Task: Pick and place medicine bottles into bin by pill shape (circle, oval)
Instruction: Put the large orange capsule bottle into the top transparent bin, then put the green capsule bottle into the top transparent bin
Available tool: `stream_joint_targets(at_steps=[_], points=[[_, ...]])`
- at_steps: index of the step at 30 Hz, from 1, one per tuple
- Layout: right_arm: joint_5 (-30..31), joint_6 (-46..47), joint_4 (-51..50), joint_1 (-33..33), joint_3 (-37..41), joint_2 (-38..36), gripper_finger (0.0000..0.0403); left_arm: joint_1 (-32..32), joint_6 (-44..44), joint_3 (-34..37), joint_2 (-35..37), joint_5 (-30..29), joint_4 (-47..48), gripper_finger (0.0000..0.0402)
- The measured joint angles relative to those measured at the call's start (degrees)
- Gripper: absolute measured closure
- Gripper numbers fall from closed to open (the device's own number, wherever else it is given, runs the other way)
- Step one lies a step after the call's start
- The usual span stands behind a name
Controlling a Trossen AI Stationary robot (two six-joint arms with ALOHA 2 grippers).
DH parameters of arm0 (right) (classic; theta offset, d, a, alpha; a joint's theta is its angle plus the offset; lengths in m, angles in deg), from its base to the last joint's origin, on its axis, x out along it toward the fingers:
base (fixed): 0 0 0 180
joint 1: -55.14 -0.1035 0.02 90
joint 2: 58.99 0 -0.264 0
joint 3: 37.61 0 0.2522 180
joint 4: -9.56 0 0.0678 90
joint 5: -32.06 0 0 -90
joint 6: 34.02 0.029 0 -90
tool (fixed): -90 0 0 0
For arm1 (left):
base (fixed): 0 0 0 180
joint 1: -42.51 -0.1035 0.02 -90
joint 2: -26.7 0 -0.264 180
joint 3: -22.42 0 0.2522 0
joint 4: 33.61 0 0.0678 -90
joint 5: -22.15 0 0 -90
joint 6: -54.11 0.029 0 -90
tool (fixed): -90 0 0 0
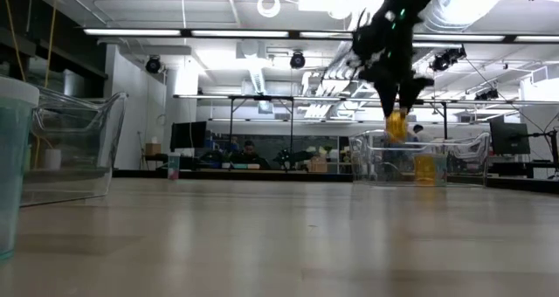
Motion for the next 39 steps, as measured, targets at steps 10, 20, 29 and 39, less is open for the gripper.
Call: stream_joint_targets(at_steps=[10, 20, 29, 39], points=[[-0.1, 5.4, 6.9, 0.5, 0.0, 9.2, 0.0215, 0.0, 0.1, 0.0, 0.0, -0.2, 0.0, 0.0165], [-0.1, 8.0, 8.4, 0.5, 0.0, 9.4, 0.0213, 0.0, 0.2, 0.0, 0.0, -0.2, 0.0, 0.0165], [-0.1, 9.0, 8.4, 0.5, 0.0, 9.4, 0.0171, 0.0, 0.2, 0.0, 0.0, 0.1, 0.0, 0.0165], [0.2, 5.7, 8.6, 0.4, 0.1, 9.0, 0.0151, 0.0, 0.2, 0.0, 0.0, 0.2, 0.0, 0.0165]])
